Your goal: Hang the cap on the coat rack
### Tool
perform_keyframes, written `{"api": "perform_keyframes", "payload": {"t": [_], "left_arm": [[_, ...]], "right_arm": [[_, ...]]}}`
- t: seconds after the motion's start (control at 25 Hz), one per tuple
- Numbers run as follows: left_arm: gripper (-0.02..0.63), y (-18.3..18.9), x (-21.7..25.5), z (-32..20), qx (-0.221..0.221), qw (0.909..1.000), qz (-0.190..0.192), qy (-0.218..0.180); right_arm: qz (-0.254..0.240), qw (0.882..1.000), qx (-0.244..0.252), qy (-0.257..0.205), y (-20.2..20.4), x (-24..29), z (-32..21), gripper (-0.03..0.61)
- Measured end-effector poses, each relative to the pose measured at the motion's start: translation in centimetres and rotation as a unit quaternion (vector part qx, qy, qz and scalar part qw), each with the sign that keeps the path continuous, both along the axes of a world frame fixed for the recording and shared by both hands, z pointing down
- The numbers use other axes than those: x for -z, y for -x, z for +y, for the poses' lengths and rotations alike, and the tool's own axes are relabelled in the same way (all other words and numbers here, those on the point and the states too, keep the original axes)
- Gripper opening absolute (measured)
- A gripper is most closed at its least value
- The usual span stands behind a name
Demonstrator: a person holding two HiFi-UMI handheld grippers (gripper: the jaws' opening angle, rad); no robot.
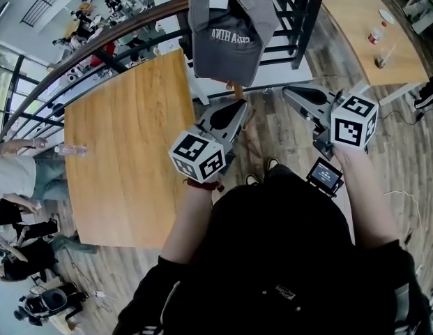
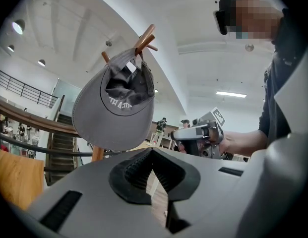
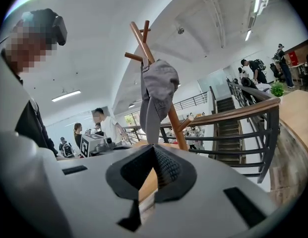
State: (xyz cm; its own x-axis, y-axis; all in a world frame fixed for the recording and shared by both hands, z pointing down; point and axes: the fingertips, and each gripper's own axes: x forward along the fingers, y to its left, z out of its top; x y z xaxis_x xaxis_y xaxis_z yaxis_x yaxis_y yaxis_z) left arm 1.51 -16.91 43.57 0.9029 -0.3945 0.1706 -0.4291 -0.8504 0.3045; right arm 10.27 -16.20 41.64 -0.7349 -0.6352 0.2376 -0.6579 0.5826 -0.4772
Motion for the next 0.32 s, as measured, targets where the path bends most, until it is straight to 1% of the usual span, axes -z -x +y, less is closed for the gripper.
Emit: {"api": "perform_keyframes", "payload": {"t": [0.08,0.12,0.24,0.32], "left_arm": [[0.003,0.0,-0.4,0.5,0.0,1.0,0.0,0.0],[0.003,0.0,-0.3,0.5,0.001,1.0,0.0,0.0],[0.003,0.4,1.0,0.1,0.003,1.0,0.0,-0.001],[0.003,0.8,2.1,0.0,0.003,1.0,-0.001,-0.001]], "right_arm": [[0.0,1.0,0.001,-0.002,-0.1,-0.2,0.4,0.015],[0.007,1.0,0.002,-0.007,-0.1,0.0,0.3,0.015],[0.057,0.998,0.012,-0.031,0.7,1.5,-0.1,0.015],[0.079,0.996,0.02,-0.045,1.5,2.9,-0.2,0.015]]}}
